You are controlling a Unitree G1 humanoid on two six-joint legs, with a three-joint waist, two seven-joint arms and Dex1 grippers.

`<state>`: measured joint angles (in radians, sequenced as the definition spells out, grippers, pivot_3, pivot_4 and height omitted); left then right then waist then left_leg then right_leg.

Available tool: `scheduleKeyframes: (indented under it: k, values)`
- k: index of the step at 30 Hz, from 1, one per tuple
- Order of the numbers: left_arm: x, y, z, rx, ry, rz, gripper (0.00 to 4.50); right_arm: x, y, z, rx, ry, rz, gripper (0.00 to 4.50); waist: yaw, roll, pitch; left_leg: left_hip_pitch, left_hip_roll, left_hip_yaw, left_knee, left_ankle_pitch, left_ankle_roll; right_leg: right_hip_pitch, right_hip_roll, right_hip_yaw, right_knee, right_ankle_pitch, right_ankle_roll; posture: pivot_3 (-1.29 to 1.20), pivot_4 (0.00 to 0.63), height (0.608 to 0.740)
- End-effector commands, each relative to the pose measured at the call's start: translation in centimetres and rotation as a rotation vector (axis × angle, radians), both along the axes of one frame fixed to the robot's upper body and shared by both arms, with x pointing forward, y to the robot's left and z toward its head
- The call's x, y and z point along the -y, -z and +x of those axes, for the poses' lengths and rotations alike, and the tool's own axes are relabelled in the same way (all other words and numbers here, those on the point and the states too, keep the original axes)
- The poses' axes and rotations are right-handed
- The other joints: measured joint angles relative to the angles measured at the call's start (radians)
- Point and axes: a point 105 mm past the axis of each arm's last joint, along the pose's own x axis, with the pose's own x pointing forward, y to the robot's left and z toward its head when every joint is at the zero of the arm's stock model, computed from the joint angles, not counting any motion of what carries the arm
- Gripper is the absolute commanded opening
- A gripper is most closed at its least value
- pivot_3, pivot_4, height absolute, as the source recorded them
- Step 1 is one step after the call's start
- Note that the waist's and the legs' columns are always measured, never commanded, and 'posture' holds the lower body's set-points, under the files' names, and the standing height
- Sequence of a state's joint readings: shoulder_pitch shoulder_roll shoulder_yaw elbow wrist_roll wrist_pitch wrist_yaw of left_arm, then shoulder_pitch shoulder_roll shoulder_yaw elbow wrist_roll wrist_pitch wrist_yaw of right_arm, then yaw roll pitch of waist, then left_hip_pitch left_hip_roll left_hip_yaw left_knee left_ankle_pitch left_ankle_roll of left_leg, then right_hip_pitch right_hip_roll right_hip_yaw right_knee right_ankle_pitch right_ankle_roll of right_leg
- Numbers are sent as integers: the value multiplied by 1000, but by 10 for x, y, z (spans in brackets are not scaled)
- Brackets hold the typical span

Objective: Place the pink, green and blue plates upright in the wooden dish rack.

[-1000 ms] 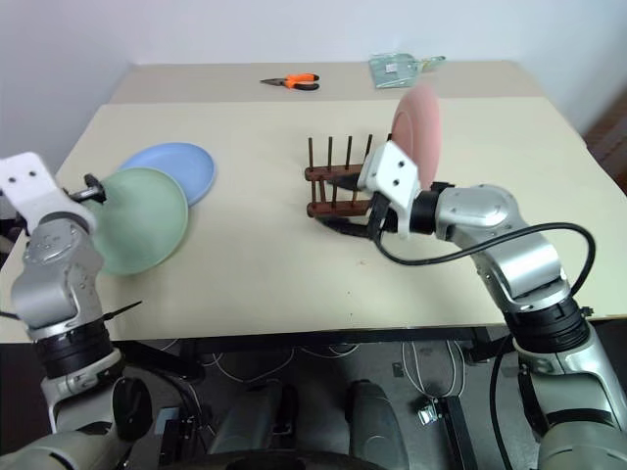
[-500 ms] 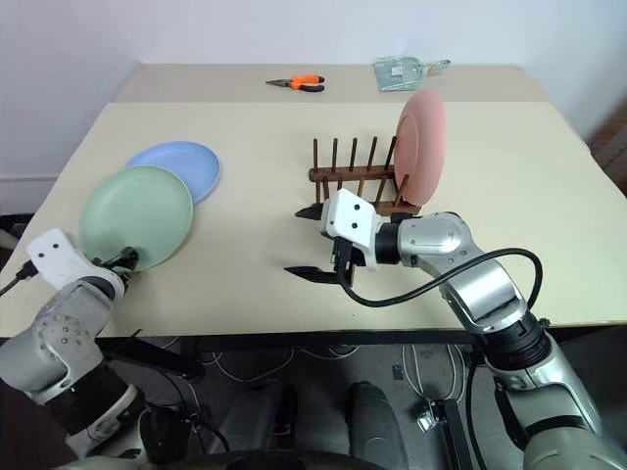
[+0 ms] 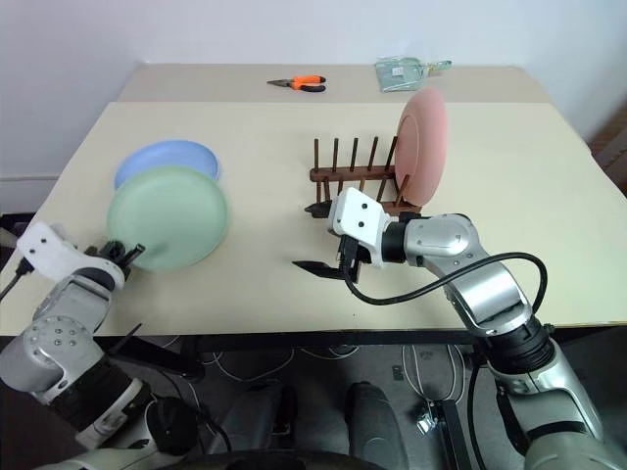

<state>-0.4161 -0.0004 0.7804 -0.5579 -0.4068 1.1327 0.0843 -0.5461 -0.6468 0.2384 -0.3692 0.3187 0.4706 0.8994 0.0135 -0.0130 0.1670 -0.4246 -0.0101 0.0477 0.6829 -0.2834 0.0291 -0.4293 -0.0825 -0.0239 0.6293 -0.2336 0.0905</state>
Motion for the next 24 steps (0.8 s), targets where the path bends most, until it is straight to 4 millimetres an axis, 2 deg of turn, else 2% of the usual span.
scheduleKeyframes:
  k: [1,7,11,15,18,24]
  values:
    - [36,-56,10,201,138,118,39,-7,-28,3,185,-7,6,4500,-2,0,0,0,0,0,0,0,0,0,0,0,0,0,0,0,150,740]
    - [91,-93,22,304,355,207,39,-15,-40,37,553,60,-161,4500,-9,0,0,0,0,1,-1,4,-5,-1,1,0,1,0,0,0,150,740]
    - [109,-100,24,303,419,227,39,-17,-39,47,676,50,-217,4500,-7,0,0,0,0,2,-1,5,-6,-1,2,0,1,0,0,0,150,740]
    - [121,-105,25,313,458,168,39,-20,-31,55,820,36,-310,4500,-6,0,0,0,0,2,-1,5,-6,-1,2,-1,0,0,1,0,150,740]
    - [126,-104,23,302,479,183,0,-19,-30,57,863,40,-323,3649,-7,0,0,0,0,2,-1,5,-6,-1,3,-1,1,0,1,0,150,740]
    - [126,-102,22,288,490,161,0,-17,-28,58,932,42,-334,588,-6,0,0,0,0,2,0,5,-6,-1,3,-2,1,0,1,0,150,740]
